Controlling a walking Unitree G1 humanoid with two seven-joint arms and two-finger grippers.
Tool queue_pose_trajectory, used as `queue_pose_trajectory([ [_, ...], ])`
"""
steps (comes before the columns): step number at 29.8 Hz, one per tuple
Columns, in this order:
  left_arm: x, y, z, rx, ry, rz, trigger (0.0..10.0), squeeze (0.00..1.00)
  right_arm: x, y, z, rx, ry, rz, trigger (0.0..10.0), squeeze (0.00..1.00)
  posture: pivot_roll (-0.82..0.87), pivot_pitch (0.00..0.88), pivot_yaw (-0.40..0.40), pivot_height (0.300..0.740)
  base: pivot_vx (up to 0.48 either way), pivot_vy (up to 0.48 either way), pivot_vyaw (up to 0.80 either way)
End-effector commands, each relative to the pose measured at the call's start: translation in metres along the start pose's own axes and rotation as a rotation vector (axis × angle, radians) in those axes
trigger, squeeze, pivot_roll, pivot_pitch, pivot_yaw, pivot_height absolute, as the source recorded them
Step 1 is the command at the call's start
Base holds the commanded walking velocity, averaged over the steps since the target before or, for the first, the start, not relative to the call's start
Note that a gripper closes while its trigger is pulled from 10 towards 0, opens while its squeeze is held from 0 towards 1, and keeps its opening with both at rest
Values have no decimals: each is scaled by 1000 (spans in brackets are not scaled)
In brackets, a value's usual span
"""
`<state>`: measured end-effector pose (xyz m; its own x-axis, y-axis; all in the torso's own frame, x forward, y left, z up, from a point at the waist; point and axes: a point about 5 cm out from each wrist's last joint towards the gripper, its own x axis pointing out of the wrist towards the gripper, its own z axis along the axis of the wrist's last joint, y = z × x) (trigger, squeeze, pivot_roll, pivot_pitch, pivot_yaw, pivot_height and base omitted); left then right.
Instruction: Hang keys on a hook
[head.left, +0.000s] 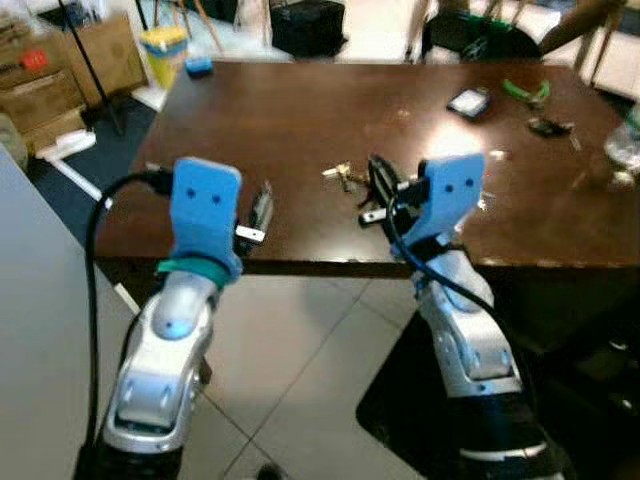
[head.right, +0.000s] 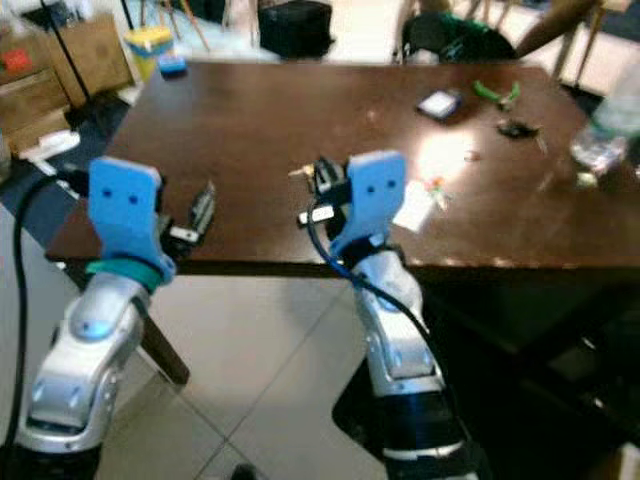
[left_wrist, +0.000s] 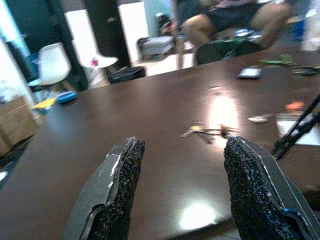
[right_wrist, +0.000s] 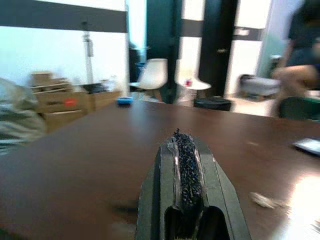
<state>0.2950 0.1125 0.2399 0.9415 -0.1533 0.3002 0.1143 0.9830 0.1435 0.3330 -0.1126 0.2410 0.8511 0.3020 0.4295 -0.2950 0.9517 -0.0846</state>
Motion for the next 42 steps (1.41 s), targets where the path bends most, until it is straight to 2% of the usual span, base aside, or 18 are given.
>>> queue_pose_trajectory([
  [1,-2,5,-5,16,18,18,10000,0,-1,3,-3,6,8,-4,10000,0,-50,44,73,740,-420,0,0],
  [26,0,5,-7,12,17,34,10000,0,4,8,-2,-26,0,33,10000,0,-46,54,69,740,-396,0,0],
  [42,5,-1,-5,-16,54,19,10000,0,6,11,4,-28,-33,62,10000,0,-46,61,71,740,0,0,729],
])
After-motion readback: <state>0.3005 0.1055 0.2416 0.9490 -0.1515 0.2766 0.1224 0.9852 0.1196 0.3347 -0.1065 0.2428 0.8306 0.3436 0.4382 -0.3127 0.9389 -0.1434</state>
